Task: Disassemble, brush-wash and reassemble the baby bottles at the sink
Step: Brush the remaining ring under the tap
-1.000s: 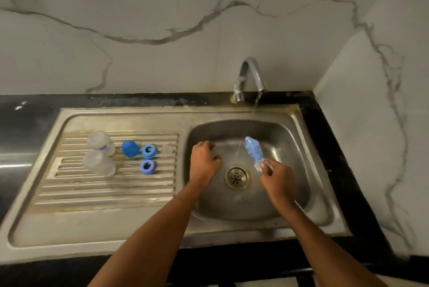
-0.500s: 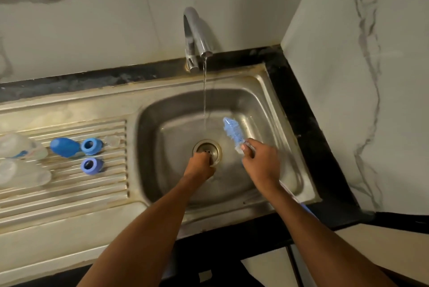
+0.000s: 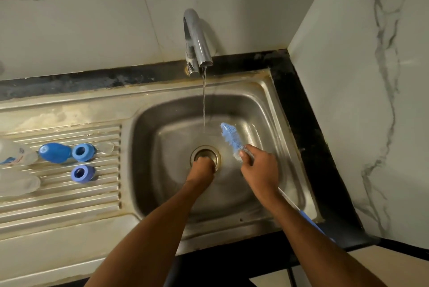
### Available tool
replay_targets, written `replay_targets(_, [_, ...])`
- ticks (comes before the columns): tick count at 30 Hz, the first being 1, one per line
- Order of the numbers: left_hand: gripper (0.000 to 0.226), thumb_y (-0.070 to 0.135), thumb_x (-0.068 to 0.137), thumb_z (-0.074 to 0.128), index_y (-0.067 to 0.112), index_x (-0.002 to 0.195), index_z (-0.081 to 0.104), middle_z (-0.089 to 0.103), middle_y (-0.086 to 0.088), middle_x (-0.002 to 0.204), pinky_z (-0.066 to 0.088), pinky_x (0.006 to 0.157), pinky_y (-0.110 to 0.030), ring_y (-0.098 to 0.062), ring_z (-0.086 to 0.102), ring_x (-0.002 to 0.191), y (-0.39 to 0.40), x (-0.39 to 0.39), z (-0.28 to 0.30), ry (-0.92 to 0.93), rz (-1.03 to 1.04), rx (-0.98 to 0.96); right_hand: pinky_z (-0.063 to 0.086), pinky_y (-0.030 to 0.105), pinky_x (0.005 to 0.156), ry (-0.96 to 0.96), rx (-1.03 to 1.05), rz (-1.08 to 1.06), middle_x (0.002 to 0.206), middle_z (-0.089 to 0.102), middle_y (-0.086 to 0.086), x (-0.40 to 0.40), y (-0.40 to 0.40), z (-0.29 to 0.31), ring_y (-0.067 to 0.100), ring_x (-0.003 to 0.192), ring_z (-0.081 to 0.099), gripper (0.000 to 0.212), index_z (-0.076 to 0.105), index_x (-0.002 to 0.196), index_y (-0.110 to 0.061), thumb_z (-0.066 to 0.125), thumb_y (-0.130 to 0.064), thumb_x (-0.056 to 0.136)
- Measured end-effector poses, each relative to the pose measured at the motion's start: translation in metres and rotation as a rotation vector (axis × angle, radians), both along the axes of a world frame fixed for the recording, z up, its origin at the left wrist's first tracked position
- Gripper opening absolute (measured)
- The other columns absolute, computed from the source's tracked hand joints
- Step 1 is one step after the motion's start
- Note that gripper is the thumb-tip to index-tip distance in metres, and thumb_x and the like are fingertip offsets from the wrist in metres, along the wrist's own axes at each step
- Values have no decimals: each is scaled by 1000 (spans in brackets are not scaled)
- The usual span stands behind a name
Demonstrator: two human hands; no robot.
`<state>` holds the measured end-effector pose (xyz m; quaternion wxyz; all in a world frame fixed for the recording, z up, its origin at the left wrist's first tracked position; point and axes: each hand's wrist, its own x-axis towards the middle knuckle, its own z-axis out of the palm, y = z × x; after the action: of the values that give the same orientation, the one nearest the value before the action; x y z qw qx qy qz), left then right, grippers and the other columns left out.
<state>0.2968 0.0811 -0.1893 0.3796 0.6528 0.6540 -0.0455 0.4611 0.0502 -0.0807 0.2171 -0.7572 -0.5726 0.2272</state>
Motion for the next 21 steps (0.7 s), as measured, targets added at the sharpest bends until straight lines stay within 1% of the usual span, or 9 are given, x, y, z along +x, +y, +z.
replay_targets(2, [18,0,78,67,15,84,75,70,-5,89,47,71,-28,-23,64,88,16,-3,8,-67,118,60,53,27,54,19,21,1,81,74,-4,-2,5,5,8,63,62,15,73,104,-20,63,-27,94])
replay_targets(5, [21,0,77,71,16,88,78,75,-1,88,48,73,-23,-16,68,84,49,-12,31,-186,356,203,55,32,58,59,32,10,77,73,-4,-7,17,10,9,62,62,15,73,102,-19,64,-26,93])
replay_targets(7, [21,3,76,78,16,91,80,77,-1,89,54,78,-25,-15,71,83,71,-20,49,-248,481,283,55,33,58,75,30,48,75,71,-7,-14,26,12,7,62,62,12,72,99,-22,63,-29,92])
replay_targets(10, [24,-1,78,79,14,96,80,78,-2,92,53,82,-21,-11,71,83,91,-32,72,-304,535,358,57,34,63,118,53,88,84,74,-5,-28,39,20,10,70,66,15,72,102,-20,64,-28,93])
replay_targets(13, [24,-4,83,73,14,98,79,76,1,90,52,84,-21,-9,69,83,95,-41,85,-301,586,370,55,28,63,117,93,117,90,76,-3,-37,49,29,10,74,67,19,74,108,-18,64,-26,94])
replay_targets(15, [24,-3,84,70,17,93,79,75,2,88,55,82,-24,-11,70,82,97,-44,88,-332,628,358,52,23,59,113,100,127,88,76,-4,-37,52,30,6,70,64,19,74,108,-20,63,-27,94])
replay_targets(17, [22,-4,88,66,16,88,77,76,-3,87,60,78,-27,-15,72,79,100,-45,90,-435,727,294,47,18,57,120,84,111,86,75,-6,-30,51,28,0,66,60,17,74,106,-22,63,-27,94])
replay_targets(19, [17,-4,93,62,7,92,75,75,-11,88,62,73,-28,-20,73,77,102,-39,94,-673,893,141,36,9,52,116,48,79,76,70,-10,-18,46,27,-4,60,55,13,73,101,-23,62,-26,95])
replay_targets(21, [16,-2,100,55,2,95,70,71,-14,87,63,70,-27,-22,70,76,101,-29,100,-959,1048,-59,30,10,49,96,17,38,63,58,-16,-6,38,27,-7,56,51,10,72,94,-24,62,-25,95])
